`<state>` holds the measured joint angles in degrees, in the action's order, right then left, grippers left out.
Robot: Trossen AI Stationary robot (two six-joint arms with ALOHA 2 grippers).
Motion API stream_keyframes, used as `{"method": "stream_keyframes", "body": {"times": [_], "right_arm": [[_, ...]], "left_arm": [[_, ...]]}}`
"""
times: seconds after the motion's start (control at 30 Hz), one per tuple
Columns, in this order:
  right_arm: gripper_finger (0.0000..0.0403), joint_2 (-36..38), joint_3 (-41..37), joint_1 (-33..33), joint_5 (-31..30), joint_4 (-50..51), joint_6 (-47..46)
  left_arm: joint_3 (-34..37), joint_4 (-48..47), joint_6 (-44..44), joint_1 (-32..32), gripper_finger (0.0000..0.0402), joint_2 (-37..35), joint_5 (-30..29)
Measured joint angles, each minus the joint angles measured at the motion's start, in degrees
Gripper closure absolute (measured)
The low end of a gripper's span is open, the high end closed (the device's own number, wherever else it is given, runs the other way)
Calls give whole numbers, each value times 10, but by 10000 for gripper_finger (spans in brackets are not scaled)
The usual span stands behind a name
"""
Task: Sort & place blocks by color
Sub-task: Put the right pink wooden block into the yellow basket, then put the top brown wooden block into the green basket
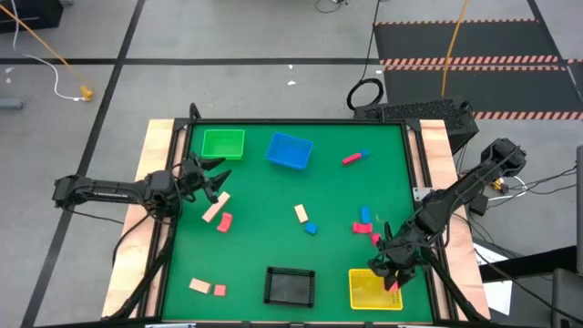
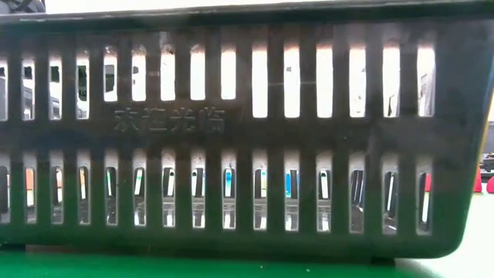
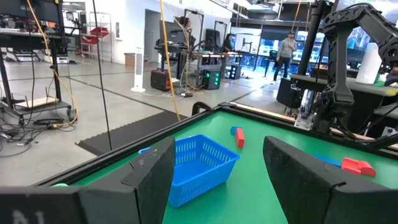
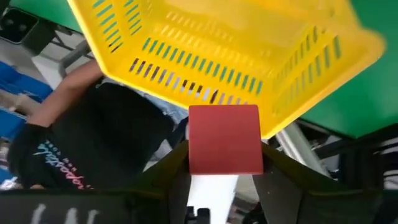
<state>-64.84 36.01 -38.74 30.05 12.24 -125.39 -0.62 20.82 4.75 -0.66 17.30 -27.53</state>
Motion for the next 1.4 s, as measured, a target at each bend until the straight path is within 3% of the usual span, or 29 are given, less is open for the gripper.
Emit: {"method": "stream_keyframes", "body": {"times": [0.3,0.5,0.8,1.17,1.4], "right_arm": [[196,1,0,0,1,7,58],[191,9,0,0,-4,-46,122],[197,8,0,30,-71,-93,326],[197,8,0,73,-165,-227,607],[197,8,0,88,-184,-284,767]], "left_arm": [[0,0,0,0,158,0,0],[0,0,0,0,158,0,0],[0,0,0,0,158,0,0],[0,20,-2,0,158,0,0],[0,33,42,1,158,0,0]]}}
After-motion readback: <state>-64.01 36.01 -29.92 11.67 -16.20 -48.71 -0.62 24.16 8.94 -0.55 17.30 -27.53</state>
